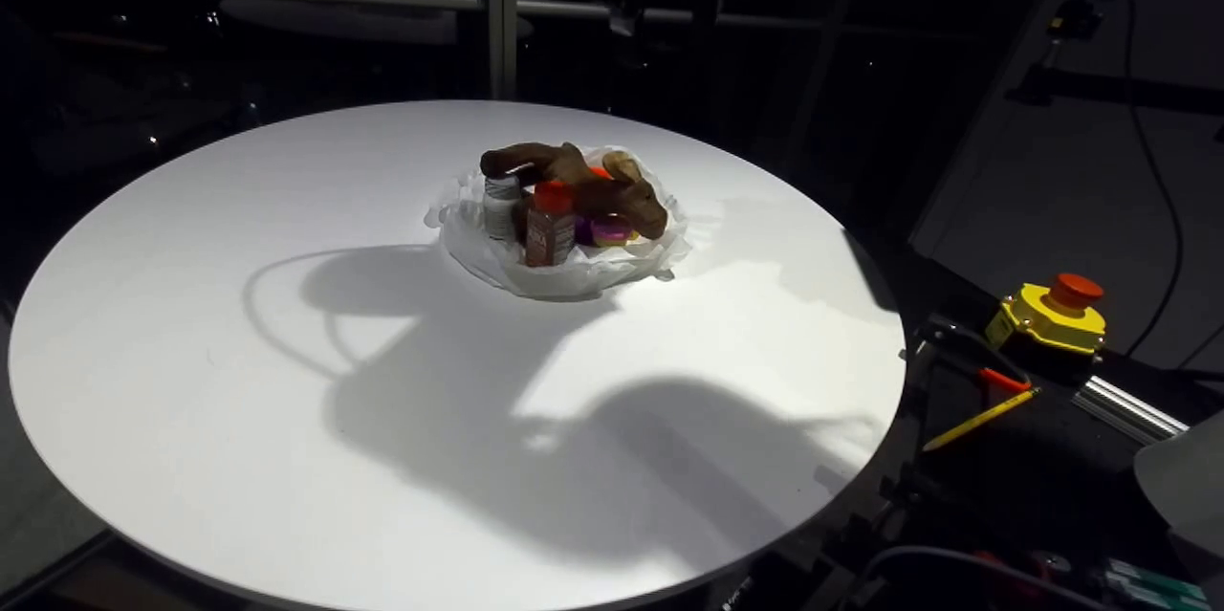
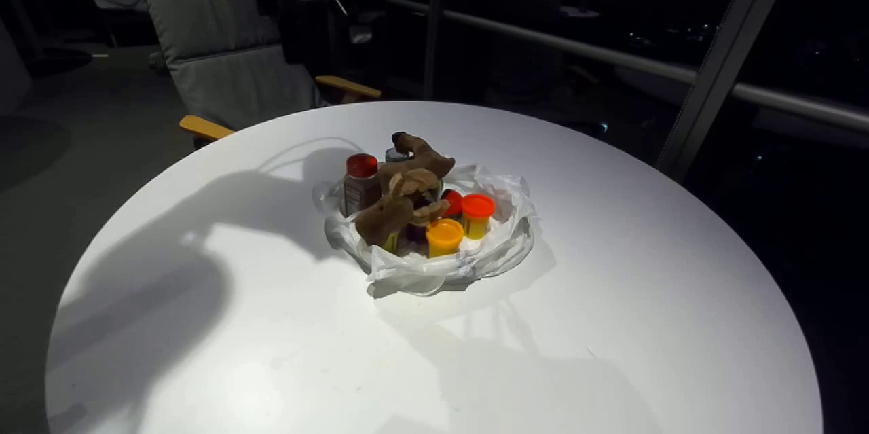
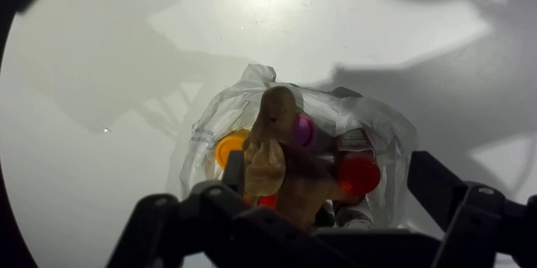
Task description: Pick up the object from the plastic and put them on the table
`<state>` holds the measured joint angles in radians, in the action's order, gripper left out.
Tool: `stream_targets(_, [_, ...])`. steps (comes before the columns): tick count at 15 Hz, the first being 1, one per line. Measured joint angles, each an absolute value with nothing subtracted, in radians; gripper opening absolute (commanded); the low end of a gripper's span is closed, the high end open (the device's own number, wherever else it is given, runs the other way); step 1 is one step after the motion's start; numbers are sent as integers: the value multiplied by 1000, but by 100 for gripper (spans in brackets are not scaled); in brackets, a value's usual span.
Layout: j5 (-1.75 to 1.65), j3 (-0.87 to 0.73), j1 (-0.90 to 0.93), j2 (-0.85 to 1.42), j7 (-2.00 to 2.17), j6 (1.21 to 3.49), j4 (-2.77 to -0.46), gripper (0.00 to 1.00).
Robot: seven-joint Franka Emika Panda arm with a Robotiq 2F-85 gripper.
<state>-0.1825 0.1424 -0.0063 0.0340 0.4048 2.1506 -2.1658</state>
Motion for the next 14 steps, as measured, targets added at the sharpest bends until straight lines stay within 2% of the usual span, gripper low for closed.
stream_targets(6, [-136, 51, -6, 348, 372, 2268, -1937, 100])
stream_targets(14, [-73, -1, 3, 582, 347, 2285, -1720, 100])
